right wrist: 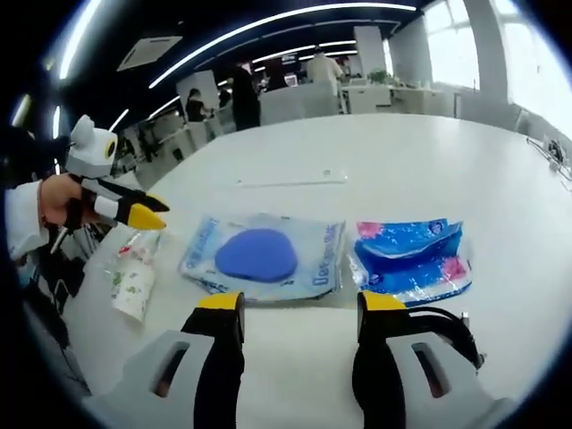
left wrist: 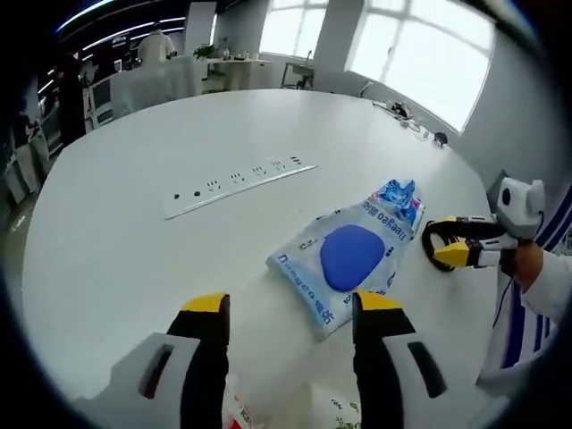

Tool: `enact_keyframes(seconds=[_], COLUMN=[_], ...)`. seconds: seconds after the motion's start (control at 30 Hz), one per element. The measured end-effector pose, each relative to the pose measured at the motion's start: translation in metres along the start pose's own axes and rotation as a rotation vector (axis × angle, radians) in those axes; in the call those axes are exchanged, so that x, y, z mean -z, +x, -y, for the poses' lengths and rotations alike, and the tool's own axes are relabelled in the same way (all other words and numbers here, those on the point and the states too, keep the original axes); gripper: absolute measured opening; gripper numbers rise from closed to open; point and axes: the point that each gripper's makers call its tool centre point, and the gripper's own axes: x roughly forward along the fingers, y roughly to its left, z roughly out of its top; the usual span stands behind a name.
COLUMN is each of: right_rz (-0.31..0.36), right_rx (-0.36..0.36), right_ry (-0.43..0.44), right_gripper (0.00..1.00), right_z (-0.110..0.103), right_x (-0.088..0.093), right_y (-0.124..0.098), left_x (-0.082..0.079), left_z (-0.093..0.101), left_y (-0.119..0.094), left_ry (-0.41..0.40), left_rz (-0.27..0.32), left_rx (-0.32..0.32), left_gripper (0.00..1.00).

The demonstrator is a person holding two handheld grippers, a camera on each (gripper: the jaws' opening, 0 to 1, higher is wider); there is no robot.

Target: Arrange the tabletop items into an orderly group along one side of the table until the central work area is clear of visible clutter.

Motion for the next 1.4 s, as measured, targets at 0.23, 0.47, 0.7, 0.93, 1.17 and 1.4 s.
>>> enact_keyframes(seconds=[0.23, 0.47, 0.7, 0.93, 1.17, 1.4], right_rz=[0.002, 0.009, 0.017, 0.019, 0.025, 0.028], right_rx=[-0.013, -0.020, -0.033, -0.054, -0.077, -0.102], right_ry=[-0.004, -0.017, -0.026, -0.038, -0.057, -0.067], right_gripper=[0.54, 0.57, 0.60, 0.62, 0.63, 0.66], right_z=[-0.003, -0.007, -0.015, -0.025, -0.039, -0.050], right_x=[-0.004, -0.008, -0.014, -0.017, -0.020, -0.021], right_y=[-0.007, -0.016, -0.022, -0.029, -0.039, -0.053], left_x=[0.004, 0.009, 0.007, 0.013, 0.018, 0.022], left_z=[-0.001, -0.002, 0.000, 0.001, 0.001, 0.006], left_y=[-0.015, -0.034, -0.055, -0.077, -0.102, -0.128], left_ry=[0.011, 0.000, -0.014, -0.038, -0.077, -0.080], left_rz=[0.010, 0.026, 0.076, 0.106, 0.142, 0.178], left_rx=[0.003, 0.003, 0.009, 0.008, -0.005, -0.007], left_gripper=[0.66, 0.74, 0.83, 0.87, 0.91, 0.93])
